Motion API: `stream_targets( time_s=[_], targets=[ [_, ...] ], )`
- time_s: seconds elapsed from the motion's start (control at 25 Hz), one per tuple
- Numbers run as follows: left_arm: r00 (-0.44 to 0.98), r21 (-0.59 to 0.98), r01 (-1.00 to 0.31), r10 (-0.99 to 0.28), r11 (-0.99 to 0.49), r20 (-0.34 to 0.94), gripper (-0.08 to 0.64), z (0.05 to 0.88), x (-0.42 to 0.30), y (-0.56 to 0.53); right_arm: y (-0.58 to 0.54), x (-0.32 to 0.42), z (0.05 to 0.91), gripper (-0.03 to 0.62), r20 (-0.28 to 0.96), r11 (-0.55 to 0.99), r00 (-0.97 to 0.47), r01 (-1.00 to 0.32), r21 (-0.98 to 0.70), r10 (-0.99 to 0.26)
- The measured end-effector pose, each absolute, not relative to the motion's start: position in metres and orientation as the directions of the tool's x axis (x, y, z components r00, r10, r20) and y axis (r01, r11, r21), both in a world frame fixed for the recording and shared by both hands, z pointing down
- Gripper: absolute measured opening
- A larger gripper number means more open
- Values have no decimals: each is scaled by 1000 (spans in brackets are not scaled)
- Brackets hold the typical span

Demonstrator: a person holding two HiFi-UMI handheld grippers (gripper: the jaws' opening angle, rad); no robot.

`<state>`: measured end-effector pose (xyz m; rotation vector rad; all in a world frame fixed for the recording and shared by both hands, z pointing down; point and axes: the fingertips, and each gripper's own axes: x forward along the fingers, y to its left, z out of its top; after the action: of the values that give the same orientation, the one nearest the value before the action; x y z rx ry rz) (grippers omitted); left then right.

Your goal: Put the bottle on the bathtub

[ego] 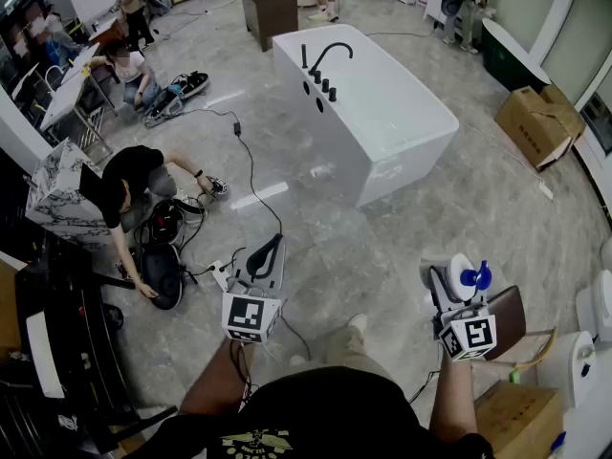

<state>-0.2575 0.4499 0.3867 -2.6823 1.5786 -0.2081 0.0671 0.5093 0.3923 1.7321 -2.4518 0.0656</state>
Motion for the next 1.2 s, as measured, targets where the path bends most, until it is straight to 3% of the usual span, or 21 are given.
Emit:
stream_targets(
  time_s=[0.2, 0.52, 0.68, 0.8, 1.2],
  targets=[
    [478, -120, -868, -876, -482, 61, 9, 378, -203, 390, 437, 102, 394, 268, 90, 369, -364, -928, 41, -927],
    [502, -181, -841, -861, -509, 89, 10, 376, -137, 336, 375, 138, 404, 268, 114, 426, -417, -902, 71, -902],
    [453, -85, -882, -884, -463, 113, 9, 375, -131, 313, 360, 162, 409, 268, 101, 456, -455, -890, -11, -885],
    [399, -164, -895, -909, -415, 121, 9, 376, -119, 304, 346, 183, 413, 268, 95, 476, -477, -879, -26, -874],
    [349, -163, -918, -932, -361, 99, 9, 371, -89, 297, 310, 220, 424, 268, 135, 542, -545, -838, -65, -827]
  ],
)
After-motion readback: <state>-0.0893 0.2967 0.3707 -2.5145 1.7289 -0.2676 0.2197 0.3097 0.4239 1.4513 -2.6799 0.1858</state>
